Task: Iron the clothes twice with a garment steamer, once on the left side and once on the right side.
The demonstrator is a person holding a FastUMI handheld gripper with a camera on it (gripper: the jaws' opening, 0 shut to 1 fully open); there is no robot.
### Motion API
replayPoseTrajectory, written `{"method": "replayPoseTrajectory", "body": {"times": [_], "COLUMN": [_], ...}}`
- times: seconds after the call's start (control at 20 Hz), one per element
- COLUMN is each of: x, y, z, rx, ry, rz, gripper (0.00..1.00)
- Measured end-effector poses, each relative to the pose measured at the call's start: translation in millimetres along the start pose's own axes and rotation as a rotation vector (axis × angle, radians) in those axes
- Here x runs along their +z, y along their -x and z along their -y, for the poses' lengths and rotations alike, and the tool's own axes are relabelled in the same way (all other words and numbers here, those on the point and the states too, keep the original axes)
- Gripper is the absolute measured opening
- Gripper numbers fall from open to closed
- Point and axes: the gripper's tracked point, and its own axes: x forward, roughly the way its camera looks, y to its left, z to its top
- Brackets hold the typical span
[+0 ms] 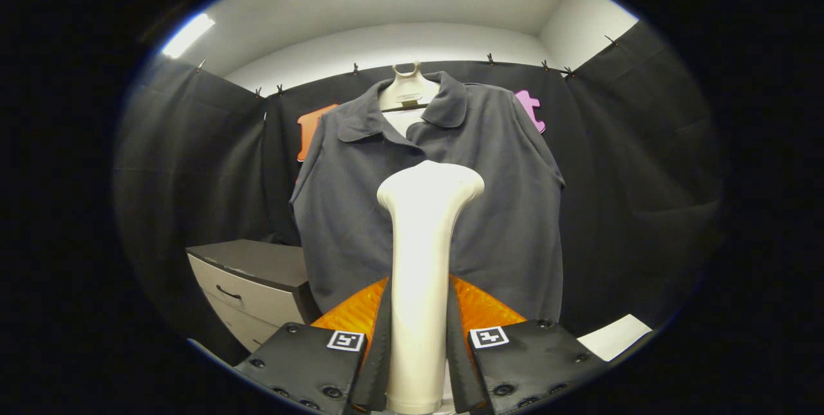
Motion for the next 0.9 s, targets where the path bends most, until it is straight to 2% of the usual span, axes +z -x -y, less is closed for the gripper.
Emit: {"method": "replayPoseTrajectory", "body": {"times": [0.45,0.9], "x": [12.9,20.0], "y": [-42.0,-64.3], "z": [44.4,54.5], "rx": [-0.088,-0.109], "ry": [0.018,0.002], "rz": [-0.007,0.007], "gripper": [0.46,0.46]}}
